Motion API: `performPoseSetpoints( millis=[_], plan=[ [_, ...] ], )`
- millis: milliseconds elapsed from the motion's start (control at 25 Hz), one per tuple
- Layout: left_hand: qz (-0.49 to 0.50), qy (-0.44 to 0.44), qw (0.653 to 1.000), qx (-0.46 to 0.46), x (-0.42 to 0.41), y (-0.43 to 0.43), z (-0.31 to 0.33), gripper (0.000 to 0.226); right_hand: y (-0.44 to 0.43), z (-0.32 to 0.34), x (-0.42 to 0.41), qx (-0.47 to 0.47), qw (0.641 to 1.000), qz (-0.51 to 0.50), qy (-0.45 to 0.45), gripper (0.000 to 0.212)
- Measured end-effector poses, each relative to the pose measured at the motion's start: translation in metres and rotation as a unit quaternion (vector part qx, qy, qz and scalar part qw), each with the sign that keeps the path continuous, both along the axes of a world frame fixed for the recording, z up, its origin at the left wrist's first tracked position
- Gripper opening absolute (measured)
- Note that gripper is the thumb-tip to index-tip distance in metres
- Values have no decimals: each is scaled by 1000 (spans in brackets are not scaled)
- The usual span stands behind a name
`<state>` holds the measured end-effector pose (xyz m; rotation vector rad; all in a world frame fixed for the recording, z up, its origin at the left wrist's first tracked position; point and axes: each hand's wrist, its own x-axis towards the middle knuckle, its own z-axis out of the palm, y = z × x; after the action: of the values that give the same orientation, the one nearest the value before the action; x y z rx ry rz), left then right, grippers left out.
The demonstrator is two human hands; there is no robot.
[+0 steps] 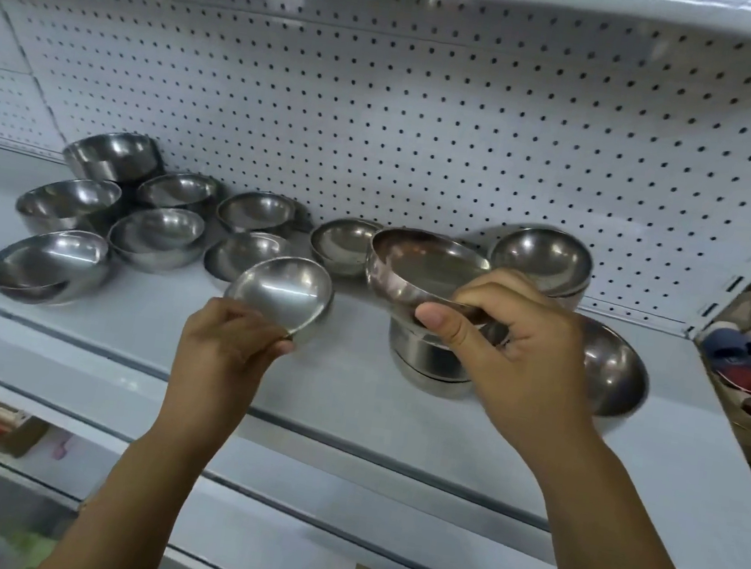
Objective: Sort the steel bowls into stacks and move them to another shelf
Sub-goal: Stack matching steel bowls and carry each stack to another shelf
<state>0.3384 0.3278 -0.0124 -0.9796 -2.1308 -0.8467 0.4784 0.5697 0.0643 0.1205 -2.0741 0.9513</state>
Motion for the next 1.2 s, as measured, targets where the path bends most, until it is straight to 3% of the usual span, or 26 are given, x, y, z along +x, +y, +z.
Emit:
performPoseSetpoints(
  millis=[200,400,560,760,920,1200],
  plan=[
    [-52,15,996,-64,-21,-24,-28,23,-37,-3,-35,-65,994,68,-63,18],
    [-98,-42,992,-61,-31,-44,-31,23,-62,-16,-60,-67,990,93,-76,18],
    [-126,-216,968,16,-29,-59,-32,23,-77,-35,-72,-58,993,61,-77,33],
    [-189,-440,874,82,-42,-64,-30,85,-91,-55,-80,-41,996,35,-74,36],
    [-233,-478,837,130,-53,-58,-27,82,-101,-76,-85,-2,999,17,-51,34],
    [-235,-481,836,122,-60,-59,-35,72,-115,-94,-85,-1,995,-18,-98,28]
  ],
)
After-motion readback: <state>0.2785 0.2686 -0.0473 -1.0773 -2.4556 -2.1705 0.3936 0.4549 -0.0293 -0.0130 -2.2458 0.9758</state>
